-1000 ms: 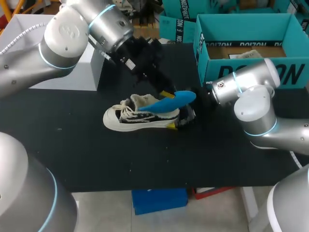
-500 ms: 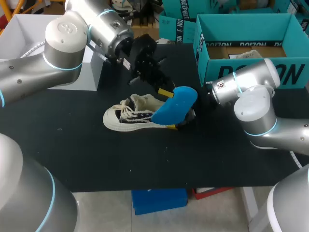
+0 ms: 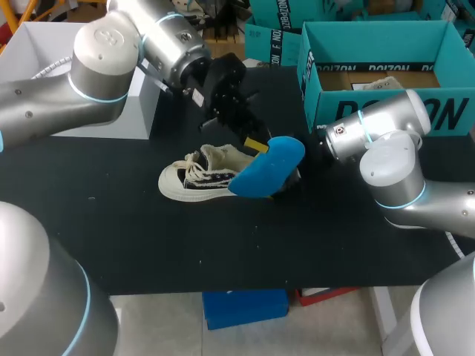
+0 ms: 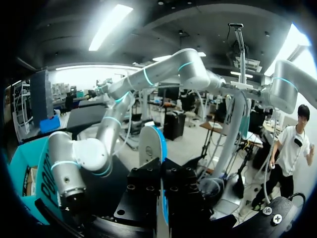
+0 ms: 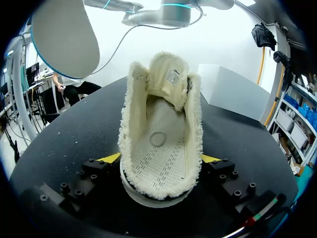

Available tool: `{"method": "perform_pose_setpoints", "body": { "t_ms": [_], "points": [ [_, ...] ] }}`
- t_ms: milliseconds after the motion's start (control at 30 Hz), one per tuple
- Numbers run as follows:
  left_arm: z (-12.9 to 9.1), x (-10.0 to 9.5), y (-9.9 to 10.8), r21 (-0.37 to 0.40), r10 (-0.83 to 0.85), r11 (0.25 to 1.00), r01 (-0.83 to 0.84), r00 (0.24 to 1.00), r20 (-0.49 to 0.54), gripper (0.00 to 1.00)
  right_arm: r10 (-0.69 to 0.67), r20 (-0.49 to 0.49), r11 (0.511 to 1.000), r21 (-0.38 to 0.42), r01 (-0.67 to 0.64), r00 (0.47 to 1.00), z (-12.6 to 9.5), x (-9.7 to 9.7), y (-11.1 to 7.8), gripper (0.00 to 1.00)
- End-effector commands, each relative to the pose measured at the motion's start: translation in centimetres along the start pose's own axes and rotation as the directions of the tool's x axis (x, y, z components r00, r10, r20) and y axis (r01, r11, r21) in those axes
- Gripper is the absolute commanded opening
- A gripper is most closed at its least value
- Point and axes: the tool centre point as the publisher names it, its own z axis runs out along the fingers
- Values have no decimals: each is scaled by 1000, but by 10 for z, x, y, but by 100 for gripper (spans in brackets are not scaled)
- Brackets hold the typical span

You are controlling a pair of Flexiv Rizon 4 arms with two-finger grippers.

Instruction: Take the shoe out of the shoebox, open the shoe tongue, remove and reinsert the insole, then place the shoe into the shoebox

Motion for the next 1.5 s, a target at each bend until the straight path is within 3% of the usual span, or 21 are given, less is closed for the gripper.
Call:
{"method": "perform_pose_setpoints", "body": {
  "t_ms": [33, 500, 633, 700, 933, 1067, 1367, 1500],
  "points": [
    [1, 0, 1, -1, 1, 1000, -1, 1000, 3, 0, 1, 0, 1000, 2, -1, 1000, 3, 0, -3, 0],
    [1, 0, 1, -1, 1, 1000, -1, 1000, 3, 0, 1, 0, 1000, 2, -1, 1000, 3, 0, -3, 0],
    [-12, 1, -8, 135, -41, 991, 26, 993, 110, 0, 1, 0, 1000, 2, -1, 1000, 3, 0, -3, 0],
    [-22, 4, -17, 271, -59, 962, 24, 991, 123, 0, 1, 0, 1000, 2, -1, 1000, 3, 0, -3, 0],
    [-53, 13, -46, 436, -113, 900, 4, 968, 225, 0, 1, 0, 1000, 2, -1, 1000, 3, 0, -3, 0],
    [-61, 16, -58, 539, -183, 841, 44, 961, 207, 0, 1, 0, 1000, 2, -1, 1000, 3, 0, -3, 0],
    [-65, 17, -69, 665, -310, 740, 100, 929, 204, 0, 1, 0, 1000, 2, -1, 1000, 3, 0, -3, 0],
    [-64, 18, -73, 678, -324, 729, 93, 919, 223, 0, 1, 0, 1000, 2, -1, 1000, 3, 0, -3, 0]
  ]
}}
